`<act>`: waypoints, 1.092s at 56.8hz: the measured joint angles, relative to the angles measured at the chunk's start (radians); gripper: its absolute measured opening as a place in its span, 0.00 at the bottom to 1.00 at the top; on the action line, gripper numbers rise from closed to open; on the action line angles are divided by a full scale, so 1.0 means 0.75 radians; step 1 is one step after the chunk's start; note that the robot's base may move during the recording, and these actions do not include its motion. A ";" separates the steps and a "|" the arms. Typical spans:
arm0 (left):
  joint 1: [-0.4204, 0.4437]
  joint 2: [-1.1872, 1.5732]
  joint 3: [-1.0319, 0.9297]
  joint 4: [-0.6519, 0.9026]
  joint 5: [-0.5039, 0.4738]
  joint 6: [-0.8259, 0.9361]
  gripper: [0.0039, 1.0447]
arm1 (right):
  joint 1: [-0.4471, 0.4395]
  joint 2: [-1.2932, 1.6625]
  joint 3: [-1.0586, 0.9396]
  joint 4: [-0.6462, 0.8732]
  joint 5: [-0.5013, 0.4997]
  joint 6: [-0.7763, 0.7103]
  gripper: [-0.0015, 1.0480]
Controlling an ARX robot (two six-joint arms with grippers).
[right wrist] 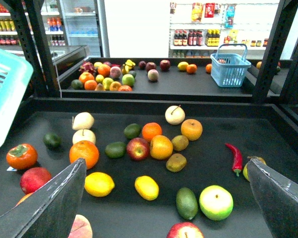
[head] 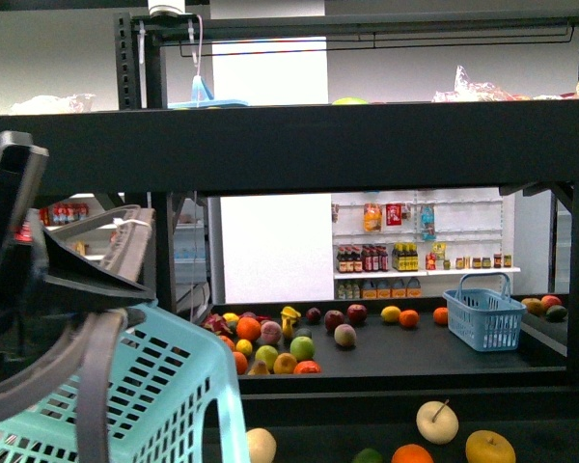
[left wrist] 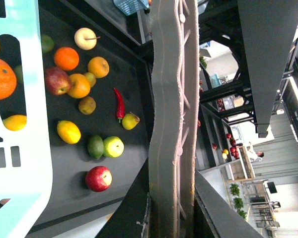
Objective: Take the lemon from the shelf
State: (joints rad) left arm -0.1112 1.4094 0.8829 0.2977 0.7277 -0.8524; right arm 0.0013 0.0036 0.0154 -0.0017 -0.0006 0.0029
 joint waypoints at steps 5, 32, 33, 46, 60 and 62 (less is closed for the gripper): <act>-0.077 0.044 0.001 0.059 -0.037 -0.035 0.12 | 0.000 0.000 0.000 0.000 0.000 0.000 0.93; -0.323 0.249 0.016 0.249 -0.167 -0.177 0.12 | 0.000 0.000 -0.001 0.000 0.000 0.000 0.93; -0.323 0.250 0.017 0.249 -0.167 -0.177 0.12 | 0.003 0.009 0.002 -0.013 0.015 0.014 0.93; -0.327 0.253 0.024 0.249 -0.170 -0.176 0.12 | -0.165 0.774 0.158 0.231 -0.119 0.217 0.93; -0.327 0.253 0.024 0.249 -0.170 -0.181 0.12 | -0.190 1.858 0.619 0.476 -0.157 0.207 0.93; -0.327 0.253 0.024 0.249 -0.169 -0.182 0.12 | -0.173 2.020 0.703 0.449 -0.137 0.206 0.93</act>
State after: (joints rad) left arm -0.3565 1.5993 0.9012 0.4843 0.6010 -0.9890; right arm -0.1287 1.5188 0.5430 0.3351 -0.1036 0.1574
